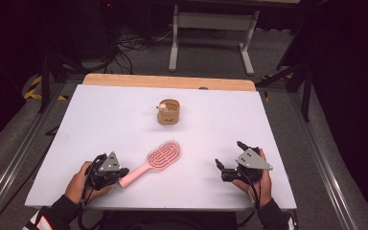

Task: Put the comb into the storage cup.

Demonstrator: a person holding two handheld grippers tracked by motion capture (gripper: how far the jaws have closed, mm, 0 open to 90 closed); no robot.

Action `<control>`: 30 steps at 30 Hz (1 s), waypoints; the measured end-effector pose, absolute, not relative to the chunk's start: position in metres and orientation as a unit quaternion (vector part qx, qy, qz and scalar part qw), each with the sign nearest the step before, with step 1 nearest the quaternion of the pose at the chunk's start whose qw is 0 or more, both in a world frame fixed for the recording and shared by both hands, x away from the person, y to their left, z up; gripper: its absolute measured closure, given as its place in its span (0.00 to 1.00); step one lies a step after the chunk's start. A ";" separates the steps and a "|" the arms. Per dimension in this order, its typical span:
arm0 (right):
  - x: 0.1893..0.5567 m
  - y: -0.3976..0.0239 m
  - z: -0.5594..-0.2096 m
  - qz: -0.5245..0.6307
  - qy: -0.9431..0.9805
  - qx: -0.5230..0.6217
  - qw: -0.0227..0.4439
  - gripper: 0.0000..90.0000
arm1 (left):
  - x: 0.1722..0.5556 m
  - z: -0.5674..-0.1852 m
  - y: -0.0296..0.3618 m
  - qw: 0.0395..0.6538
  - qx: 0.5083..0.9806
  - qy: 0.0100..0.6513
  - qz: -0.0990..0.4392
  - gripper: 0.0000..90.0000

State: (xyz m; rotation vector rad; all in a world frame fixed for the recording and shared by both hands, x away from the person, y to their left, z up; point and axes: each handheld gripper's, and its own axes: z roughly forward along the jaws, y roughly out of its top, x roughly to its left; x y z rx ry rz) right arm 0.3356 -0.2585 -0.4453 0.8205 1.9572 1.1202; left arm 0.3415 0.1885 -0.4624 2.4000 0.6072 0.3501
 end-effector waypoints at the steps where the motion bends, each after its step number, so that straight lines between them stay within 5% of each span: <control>1: 0.336 -0.259 -0.445 0.434 0.761 0.318 0.362 0.06 | 0.340 -0.463 0.189 0.317 0.910 0.231 0.134 1.00; 13: 0.337 -0.259 -0.445 0.429 0.761 0.322 0.365 0.06 | 0.338 -0.448 0.202 0.338 0.896 0.249 0.144 0.98; 21: 0.336 -0.259 -0.444 0.430 0.758 0.324 0.369 0.06 | 0.334 -0.426 0.204 0.367 0.878 0.255 0.170 0.85; 30: 0.336 -0.263 -0.441 0.433 0.753 0.328 0.371 0.06 | 0.340 -0.418 0.195 0.385 0.856 0.288 0.188 0.24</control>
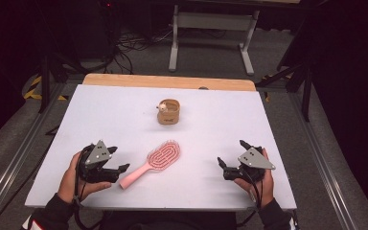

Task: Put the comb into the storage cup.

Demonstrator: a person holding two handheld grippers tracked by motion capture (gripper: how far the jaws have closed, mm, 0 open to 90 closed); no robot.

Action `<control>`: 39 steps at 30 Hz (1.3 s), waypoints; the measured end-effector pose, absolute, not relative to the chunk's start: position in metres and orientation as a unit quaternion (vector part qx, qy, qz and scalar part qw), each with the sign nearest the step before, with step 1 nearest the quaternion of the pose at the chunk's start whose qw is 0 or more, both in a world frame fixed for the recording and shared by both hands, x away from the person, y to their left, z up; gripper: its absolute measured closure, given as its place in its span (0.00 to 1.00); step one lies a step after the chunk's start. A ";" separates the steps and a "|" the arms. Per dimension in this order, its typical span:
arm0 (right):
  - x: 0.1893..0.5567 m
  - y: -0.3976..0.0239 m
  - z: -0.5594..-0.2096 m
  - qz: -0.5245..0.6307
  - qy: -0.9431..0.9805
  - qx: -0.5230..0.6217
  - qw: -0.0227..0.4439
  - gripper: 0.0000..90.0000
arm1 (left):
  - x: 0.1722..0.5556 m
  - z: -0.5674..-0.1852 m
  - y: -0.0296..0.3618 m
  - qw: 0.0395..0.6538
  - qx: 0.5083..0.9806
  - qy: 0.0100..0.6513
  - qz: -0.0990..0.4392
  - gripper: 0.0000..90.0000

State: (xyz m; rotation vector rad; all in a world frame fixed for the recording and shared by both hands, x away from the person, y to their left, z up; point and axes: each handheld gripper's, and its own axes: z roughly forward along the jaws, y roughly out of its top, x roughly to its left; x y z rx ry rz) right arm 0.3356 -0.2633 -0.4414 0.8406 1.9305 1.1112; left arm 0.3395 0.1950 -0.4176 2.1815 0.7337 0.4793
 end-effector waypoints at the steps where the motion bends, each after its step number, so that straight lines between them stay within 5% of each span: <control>1: 0.336 -0.263 -0.442 0.433 0.753 0.329 0.371 0.06 | 0.341 -0.417 0.194 0.386 0.854 0.293 0.187 0.20; 5: 0.336 -0.262 -0.442 0.432 0.753 0.328 0.371 0.06 | 0.343 -0.416 0.184 0.371 0.858 0.301 0.189 0.09; 20: 0.337 -0.261 -0.443 0.430 0.757 0.327 0.366 0.06 | 0.360 -0.425 0.143 0.319 0.890 0.290 0.147 0.10; 33: 0.338 -0.258 -0.445 0.419 0.762 0.327 0.370 0.06 | 0.380 -0.448 0.130 0.269 0.910 0.299 0.099 0.19; 39: 0.338 -0.257 -0.445 0.416 0.763 0.326 0.372 0.07 | 0.382 -0.451 0.121 0.252 0.920 0.290 0.081 0.35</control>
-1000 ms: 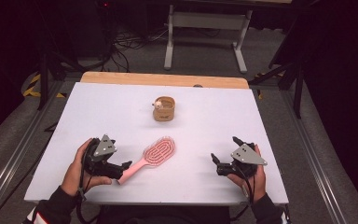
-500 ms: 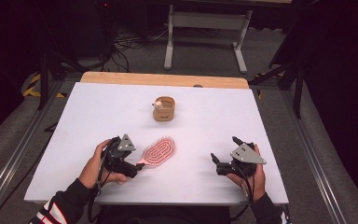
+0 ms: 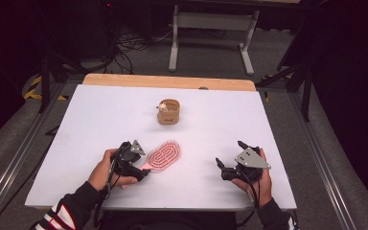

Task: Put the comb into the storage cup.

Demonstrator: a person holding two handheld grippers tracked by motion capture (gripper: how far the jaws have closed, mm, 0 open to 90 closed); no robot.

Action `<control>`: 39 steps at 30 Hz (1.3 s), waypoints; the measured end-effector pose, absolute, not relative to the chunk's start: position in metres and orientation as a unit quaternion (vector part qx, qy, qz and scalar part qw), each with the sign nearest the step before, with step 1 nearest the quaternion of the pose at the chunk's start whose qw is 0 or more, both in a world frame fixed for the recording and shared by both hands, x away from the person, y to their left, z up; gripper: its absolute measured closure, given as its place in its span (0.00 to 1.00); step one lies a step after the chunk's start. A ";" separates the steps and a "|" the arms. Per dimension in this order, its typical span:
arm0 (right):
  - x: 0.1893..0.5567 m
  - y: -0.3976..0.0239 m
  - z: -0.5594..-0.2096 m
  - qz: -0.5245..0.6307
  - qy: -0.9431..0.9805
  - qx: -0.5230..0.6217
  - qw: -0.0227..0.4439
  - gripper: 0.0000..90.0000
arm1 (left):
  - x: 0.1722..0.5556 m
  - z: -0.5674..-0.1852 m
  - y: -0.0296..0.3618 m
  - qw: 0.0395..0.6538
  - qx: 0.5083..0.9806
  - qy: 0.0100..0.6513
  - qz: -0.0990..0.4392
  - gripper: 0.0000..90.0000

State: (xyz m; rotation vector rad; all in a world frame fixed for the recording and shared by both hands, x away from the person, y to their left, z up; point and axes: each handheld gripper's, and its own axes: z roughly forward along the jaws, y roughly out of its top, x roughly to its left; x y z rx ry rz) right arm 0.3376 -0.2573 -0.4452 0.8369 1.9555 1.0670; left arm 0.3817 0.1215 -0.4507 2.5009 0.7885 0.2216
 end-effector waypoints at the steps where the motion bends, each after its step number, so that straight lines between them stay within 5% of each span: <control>1: 0.338 -0.257 -0.445 0.416 0.764 0.326 0.371 0.07 | 0.384 -0.450 0.121 0.251 0.921 0.290 0.074 0.35; 19: 0.339 -0.257 -0.446 0.411 0.769 0.323 0.368 0.07 | 0.381 -0.444 0.111 0.230 0.936 0.257 0.070 0.77; 28: 0.339 -0.256 -0.447 0.412 0.768 0.327 0.367 0.07 | 0.379 -0.446 0.113 0.248 0.932 0.249 0.081 0.77; 39: 0.338 -0.257 -0.445 0.425 0.759 0.331 0.364 0.06 | 0.368 -0.435 0.117 0.295 0.908 0.254 0.155 0.78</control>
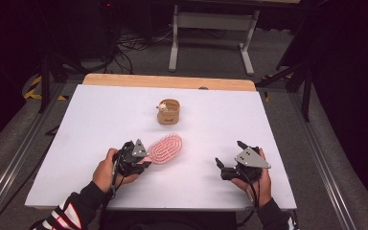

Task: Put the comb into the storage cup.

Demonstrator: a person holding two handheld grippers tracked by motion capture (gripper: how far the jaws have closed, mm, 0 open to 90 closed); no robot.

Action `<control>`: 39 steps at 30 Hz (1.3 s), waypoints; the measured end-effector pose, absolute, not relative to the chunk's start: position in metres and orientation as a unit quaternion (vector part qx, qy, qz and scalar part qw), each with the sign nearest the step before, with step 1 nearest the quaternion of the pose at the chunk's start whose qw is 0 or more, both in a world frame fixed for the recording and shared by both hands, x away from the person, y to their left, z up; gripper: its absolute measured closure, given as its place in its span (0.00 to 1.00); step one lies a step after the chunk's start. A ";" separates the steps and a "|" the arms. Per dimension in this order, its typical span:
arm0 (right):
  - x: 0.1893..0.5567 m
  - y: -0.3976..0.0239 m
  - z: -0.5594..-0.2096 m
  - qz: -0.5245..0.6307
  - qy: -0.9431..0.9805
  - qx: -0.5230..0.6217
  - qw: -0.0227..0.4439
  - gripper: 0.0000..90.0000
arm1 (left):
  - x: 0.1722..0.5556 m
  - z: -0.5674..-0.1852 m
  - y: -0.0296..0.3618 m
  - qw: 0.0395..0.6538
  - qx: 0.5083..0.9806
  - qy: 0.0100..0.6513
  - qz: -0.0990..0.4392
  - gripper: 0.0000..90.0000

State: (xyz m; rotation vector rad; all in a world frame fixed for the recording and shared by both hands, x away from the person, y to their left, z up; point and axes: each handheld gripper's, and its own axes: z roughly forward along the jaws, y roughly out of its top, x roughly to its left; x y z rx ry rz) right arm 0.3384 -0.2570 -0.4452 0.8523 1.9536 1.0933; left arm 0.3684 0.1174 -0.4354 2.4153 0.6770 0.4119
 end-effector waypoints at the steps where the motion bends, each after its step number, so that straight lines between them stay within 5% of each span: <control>1: 0.339 -0.257 -0.445 0.426 0.758 0.331 0.365 0.06 | 0.367 -0.434 0.119 0.302 0.905 0.253 0.162 0.78; 11: 0.345 -0.253 -0.435 0.467 0.739 0.344 0.343 0.05 | 0.365 -0.422 0.123 0.359 0.864 0.258 0.241 0.78; 27: 0.379 -0.217 -0.393 0.503 0.733 0.330 0.319 0.05 | 0.382 -0.422 0.110 0.465 0.807 0.238 0.275 0.78; 39: 0.398 -0.177 -0.365 0.556 0.730 0.304 0.258 0.06 | 0.393 -0.424 0.098 0.511 0.773 0.245 0.286 0.78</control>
